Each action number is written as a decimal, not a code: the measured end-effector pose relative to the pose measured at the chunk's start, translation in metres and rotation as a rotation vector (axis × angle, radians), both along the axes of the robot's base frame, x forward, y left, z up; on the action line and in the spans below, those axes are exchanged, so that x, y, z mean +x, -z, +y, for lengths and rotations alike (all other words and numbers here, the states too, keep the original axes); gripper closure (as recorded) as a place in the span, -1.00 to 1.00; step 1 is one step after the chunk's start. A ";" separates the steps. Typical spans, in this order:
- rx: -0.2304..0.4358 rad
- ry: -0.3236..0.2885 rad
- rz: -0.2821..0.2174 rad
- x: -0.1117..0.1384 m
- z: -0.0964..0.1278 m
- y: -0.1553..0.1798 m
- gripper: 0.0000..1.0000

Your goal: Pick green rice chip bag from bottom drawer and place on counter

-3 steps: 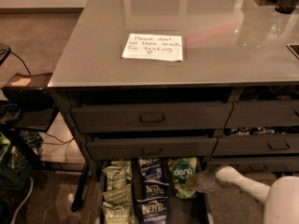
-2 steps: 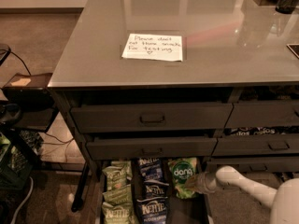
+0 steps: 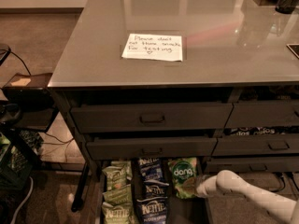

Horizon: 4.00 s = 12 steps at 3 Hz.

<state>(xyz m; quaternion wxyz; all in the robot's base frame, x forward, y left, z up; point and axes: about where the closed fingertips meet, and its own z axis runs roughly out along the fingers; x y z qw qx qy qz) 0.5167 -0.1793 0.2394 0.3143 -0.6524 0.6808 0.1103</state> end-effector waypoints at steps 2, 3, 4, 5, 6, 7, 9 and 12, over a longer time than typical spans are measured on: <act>0.040 -0.045 -0.066 -0.008 0.006 -0.007 -0.79; -0.027 -0.092 -0.135 -0.011 0.006 0.001 -1.00; -0.077 -0.127 -0.218 -0.008 -0.003 0.018 -1.00; -0.106 -0.151 -0.276 -0.001 -0.010 0.031 -0.78; -0.120 -0.159 -0.306 0.006 -0.016 0.041 -0.60; -0.136 -0.158 -0.316 0.012 -0.022 0.051 -0.68; -0.169 -0.119 -0.288 0.023 -0.041 0.076 -0.70; -0.144 -0.091 -0.311 0.036 -0.041 0.102 -0.15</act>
Offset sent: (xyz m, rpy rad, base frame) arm -0.0061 0.0037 0.0056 0.0367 -0.0467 0.0254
